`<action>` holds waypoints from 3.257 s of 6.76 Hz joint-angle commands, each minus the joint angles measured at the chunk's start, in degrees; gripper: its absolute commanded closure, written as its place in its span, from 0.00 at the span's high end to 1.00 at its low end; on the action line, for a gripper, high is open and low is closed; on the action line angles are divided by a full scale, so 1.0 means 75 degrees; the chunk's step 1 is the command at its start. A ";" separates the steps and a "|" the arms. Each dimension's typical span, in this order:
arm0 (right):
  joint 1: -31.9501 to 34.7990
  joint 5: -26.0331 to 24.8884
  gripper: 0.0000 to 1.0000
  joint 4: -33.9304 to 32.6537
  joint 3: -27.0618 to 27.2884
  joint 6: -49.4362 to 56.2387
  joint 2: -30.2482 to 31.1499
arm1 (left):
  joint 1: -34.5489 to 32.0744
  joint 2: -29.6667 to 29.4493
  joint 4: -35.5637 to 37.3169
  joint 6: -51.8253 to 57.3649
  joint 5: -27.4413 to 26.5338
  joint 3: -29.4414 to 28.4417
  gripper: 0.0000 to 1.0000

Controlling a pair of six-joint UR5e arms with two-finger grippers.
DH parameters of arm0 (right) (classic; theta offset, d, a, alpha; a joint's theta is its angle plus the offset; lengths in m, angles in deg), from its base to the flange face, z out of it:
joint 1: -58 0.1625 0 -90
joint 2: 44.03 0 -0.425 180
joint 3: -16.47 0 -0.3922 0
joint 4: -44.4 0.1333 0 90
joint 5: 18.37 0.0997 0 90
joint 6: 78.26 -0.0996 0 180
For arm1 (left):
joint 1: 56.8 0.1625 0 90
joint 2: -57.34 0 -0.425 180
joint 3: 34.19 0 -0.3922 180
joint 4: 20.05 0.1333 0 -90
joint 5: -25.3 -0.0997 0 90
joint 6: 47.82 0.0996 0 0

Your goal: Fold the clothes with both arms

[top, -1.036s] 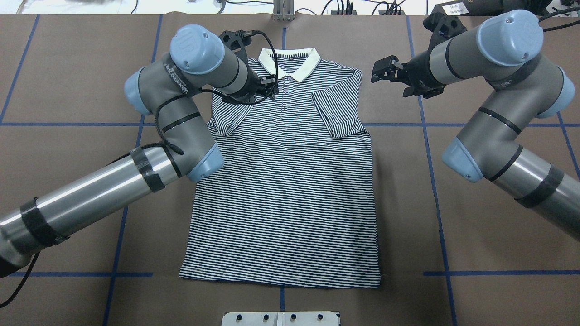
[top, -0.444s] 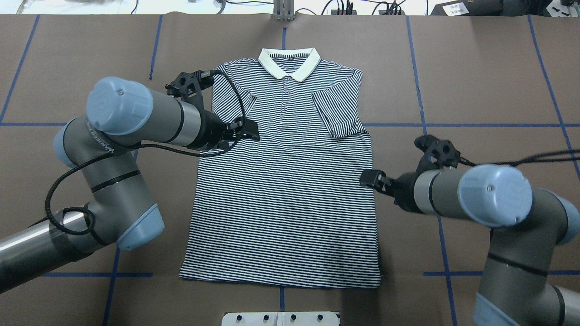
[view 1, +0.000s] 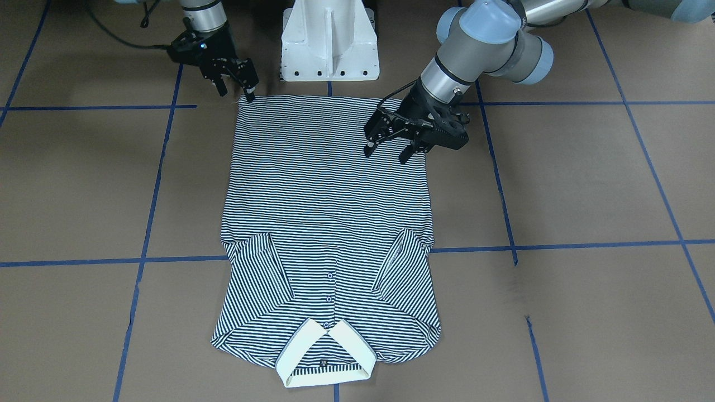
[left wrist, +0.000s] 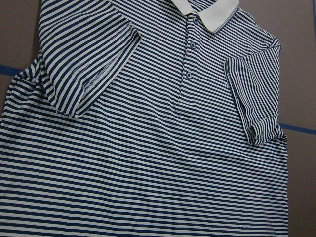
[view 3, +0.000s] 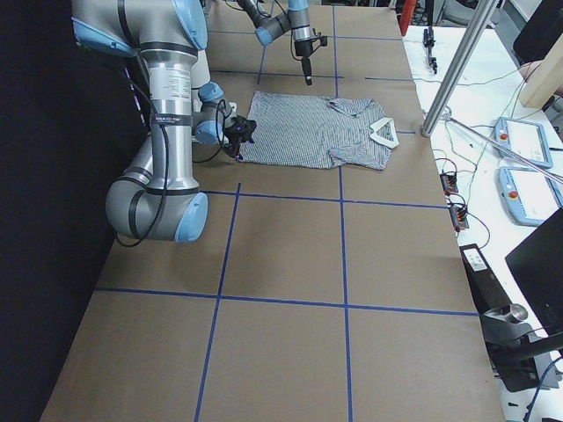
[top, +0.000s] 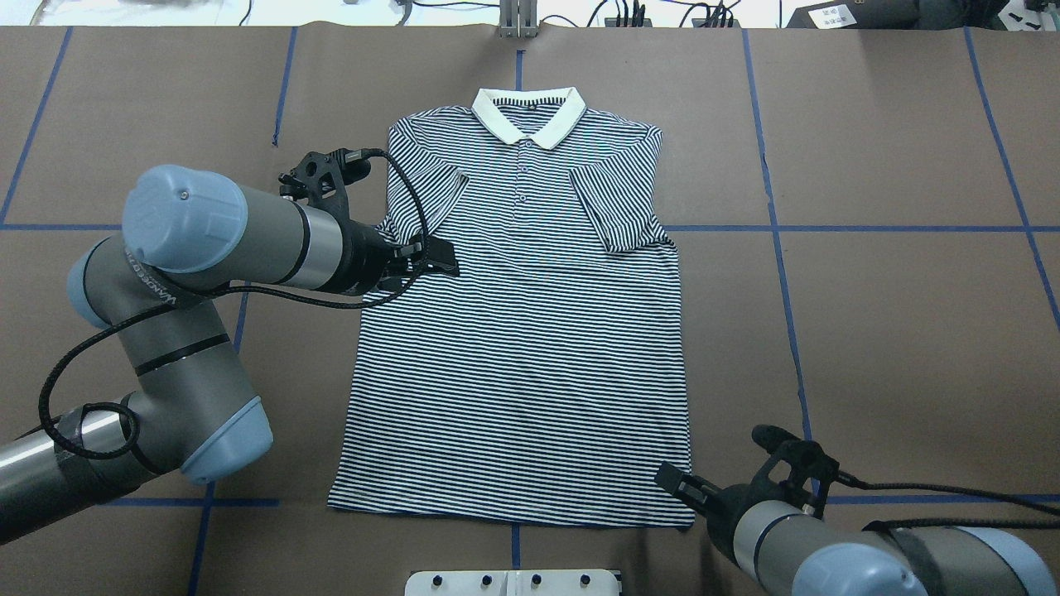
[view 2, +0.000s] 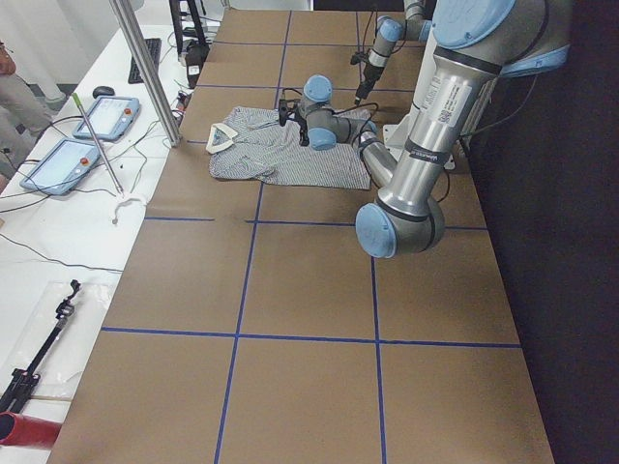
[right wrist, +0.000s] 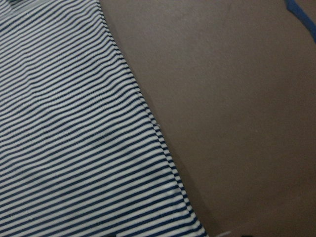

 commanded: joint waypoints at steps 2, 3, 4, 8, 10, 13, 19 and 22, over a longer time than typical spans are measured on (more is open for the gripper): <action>-0.0397 -0.0428 0.74 -0.0351 -0.0532 -0.0385 -0.0568 | 0.0015 0.0132 -0.0012 -0.0001 -0.0009 0.0013 0.90; -0.0374 -0.0428 0.73 -0.0351 -0.0592 -0.0385 -0.0571 | 0.0015 0.0132 0.0000 -0.0001 -0.0020 0.0013 0.90; -0.0385 -0.0428 0.68 -0.0363 -0.0697 -0.0385 -0.0571 | 0.0015 0.0132 0.0000 -0.0001 -0.0020 0.0013 0.90; -0.0291 -0.0428 0.00 -0.0363 -0.0710 -0.0373 -0.0513 | 0.0015 0.0120 0.0000 -0.0001 -0.0020 0.0013 0.91; -0.0233 -0.0428 0.00 -0.0363 -0.0454 -0.0373 -0.0501 | 0.0026 0.0178 0.0000 -0.0036 -0.0009 0.0071 0.91; -0.0186 -0.0428 0.00 -0.0363 -0.0324 -0.0373 -0.0559 | 0.0900 0.0459 0.0383 -0.1109 -0.0670 0.0514 0.91; 0.0084 -0.0416 0.00 -0.0363 0.0075 -0.0349 -0.0477 | 0.3225 0.2054 0.2788 -0.2555 -0.2364 0.1888 0.90; 0.0095 -0.0416 0.00 -0.0363 0.0075 -0.0338 -0.0512 | 0.3588 0.2263 0.2801 -0.2685 -0.2352 0.1864 0.82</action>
